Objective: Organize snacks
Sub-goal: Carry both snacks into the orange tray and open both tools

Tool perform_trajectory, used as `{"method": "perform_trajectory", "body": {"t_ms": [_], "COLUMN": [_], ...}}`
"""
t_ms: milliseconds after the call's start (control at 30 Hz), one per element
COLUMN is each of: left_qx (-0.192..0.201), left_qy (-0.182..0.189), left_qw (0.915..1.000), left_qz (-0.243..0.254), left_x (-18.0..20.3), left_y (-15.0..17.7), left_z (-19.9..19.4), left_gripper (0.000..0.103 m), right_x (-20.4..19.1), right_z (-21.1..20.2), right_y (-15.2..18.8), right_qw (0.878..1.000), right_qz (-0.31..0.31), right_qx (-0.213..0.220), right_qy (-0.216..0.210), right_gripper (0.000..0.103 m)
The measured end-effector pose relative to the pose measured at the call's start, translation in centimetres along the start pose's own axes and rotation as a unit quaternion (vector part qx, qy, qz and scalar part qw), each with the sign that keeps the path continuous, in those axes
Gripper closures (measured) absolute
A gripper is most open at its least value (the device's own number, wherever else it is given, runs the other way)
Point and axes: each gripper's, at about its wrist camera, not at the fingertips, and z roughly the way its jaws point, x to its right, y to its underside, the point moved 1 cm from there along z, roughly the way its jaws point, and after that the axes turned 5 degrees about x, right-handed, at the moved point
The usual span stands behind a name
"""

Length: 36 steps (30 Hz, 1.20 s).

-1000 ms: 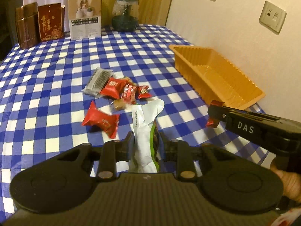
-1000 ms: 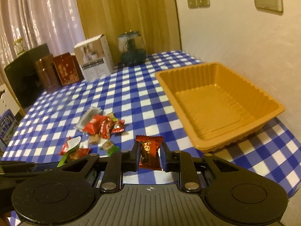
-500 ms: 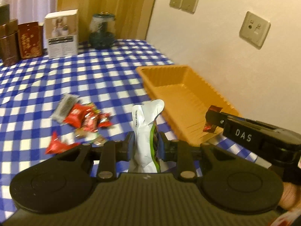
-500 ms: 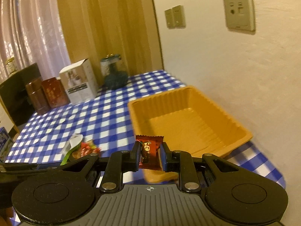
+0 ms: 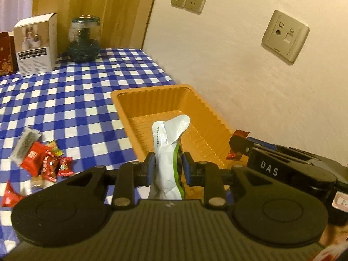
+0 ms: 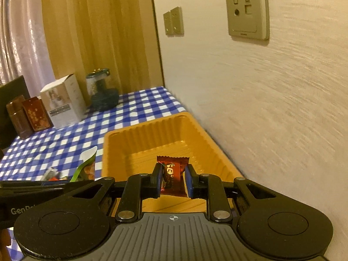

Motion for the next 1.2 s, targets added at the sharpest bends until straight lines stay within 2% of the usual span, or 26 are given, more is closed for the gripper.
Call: {"method": "perform_trajectory", "body": {"t_ms": [467, 567, 1200], "left_qx": [-0.006, -0.005, 0.000], "left_qy": [0.008, 0.005, -0.010], "left_qw": [0.9999, 1.0000, 0.9997], "left_qz": [-0.011, -0.006, -0.022], "left_x": [0.6, 0.5, -1.6], "left_y": [-0.1, 0.0, 0.4], "left_z": [3.5, 4.0, 2.4], "left_gripper": [0.079, 0.074, 0.071], "right_x": [2.5, 2.7, 1.9], "right_z": [2.8, 2.9, 3.3], "right_y": [-0.2, -0.1, -0.1], "right_qw": [1.000, 1.000, 1.000], "right_qz": [0.004, 0.008, 0.020], "right_qx": [-0.014, -0.017, -0.023], "right_qy": [0.011, 0.013, -0.007], "right_gripper": [0.081, 0.081, 0.081]}}
